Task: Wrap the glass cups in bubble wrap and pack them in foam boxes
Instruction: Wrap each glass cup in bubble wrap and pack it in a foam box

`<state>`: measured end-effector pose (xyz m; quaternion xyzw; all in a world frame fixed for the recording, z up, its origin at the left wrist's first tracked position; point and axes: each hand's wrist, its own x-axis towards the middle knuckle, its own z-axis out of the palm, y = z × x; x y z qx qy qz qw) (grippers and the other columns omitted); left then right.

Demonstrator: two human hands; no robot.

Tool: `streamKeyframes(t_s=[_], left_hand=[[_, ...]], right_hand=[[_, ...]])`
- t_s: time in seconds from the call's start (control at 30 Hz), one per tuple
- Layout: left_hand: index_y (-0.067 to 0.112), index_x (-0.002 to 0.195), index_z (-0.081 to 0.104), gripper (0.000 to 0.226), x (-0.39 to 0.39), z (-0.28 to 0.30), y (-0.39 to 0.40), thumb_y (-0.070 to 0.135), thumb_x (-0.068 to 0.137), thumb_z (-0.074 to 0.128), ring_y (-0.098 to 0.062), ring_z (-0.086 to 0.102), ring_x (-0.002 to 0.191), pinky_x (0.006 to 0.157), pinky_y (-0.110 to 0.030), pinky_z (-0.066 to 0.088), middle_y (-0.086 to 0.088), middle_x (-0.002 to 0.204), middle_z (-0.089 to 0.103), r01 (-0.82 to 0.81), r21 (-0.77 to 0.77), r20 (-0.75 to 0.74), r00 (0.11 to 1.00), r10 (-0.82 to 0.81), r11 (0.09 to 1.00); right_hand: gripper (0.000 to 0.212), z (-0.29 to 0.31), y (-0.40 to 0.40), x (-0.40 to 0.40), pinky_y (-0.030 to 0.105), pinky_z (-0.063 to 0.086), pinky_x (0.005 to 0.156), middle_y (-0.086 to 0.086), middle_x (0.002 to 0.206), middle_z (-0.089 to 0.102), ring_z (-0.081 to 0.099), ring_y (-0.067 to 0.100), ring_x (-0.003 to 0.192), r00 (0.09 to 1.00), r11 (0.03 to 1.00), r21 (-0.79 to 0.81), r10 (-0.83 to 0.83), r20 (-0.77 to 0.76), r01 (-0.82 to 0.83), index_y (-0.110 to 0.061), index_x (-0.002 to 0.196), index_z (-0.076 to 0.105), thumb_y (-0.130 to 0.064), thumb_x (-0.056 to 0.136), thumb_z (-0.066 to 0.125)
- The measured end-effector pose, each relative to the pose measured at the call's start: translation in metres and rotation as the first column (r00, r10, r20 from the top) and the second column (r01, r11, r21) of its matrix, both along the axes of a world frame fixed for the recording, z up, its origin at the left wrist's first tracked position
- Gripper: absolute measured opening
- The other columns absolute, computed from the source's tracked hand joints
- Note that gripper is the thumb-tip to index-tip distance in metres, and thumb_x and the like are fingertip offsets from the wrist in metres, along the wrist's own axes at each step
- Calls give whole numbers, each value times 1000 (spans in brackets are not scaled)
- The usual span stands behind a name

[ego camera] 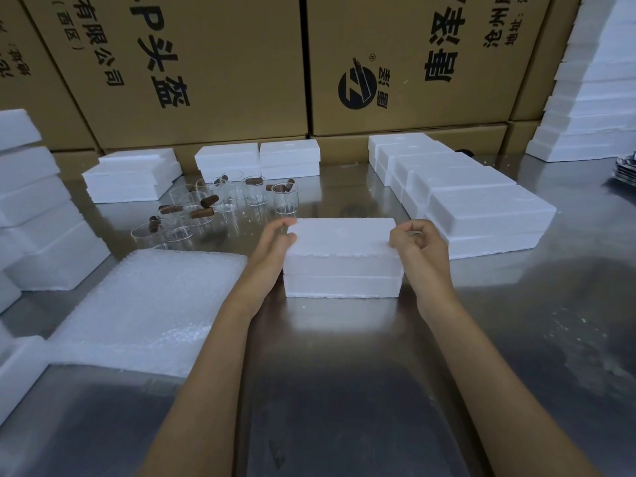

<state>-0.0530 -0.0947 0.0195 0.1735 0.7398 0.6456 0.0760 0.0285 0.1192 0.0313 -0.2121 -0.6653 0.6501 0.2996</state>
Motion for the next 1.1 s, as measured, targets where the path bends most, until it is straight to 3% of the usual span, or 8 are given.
streamKeyframes(t_s=[0.17,0.33,0.47,0.57,0.67,0.9,1.1], left_hand=[[52,121,56,27,3,2,0,46,97,47,-6,53,123,104,-34,42,22,130,55,-8,-4,-11,1000,8,1000],[50,117,57,22,2,0,-1,37,102,48,-11,59,118,102,-34,46,21,119,62,-2,21,19,1000,1,1000],[48,119,55,22,1,-1,-2,35,103,48,-9,60,114,102,-34,46,33,105,65,12,25,24,1000,-12,1000],[46,122,54,24,1,-2,-3,36,101,49,-10,61,110,98,-34,46,27,106,67,12,37,20,1000,-13,999],[46,122,55,25,2,-2,-3,39,99,50,-13,60,115,101,-36,45,24,111,66,12,45,20,1000,-13,999],[45,120,59,31,5,0,0,43,90,56,-8,65,109,102,-37,48,26,109,69,-20,69,5,1000,20,997],[45,120,60,29,4,0,0,43,91,56,-12,63,114,108,-42,46,28,106,68,-32,55,-3,999,32,998]], right_hand=[[14,0,0,0,4,39,52,6,80,51,44,2,57,1000,1000,-1,-7,-17,7,-9,99,61,-16,87,62],[11,-2,-1,0,5,39,51,5,80,50,43,3,59,1000,999,-30,13,-16,-13,-14,97,61,-17,87,61],[7,-4,-2,0,9,41,57,1,82,53,48,0,62,999,999,-48,21,-28,-22,-20,94,61,-20,87,62],[6,-5,-1,-1,8,41,60,-5,86,57,53,-2,68,999,997,-64,29,-39,-32,-22,94,62,-20,88,63],[7,-5,0,-1,3,40,57,-8,85,57,52,-10,61,998,997,-70,37,-51,-40,-21,94,62,-18,89,62],[6,-6,-2,0,21,41,67,-16,82,60,55,-4,70,998,992,-113,46,-39,-51,-27,89,60,-22,88,63],[6,-6,0,-1,22,41,71,-13,89,63,57,3,82,998,992,-110,63,-32,-66,-28,88,59,-22,88,62]])
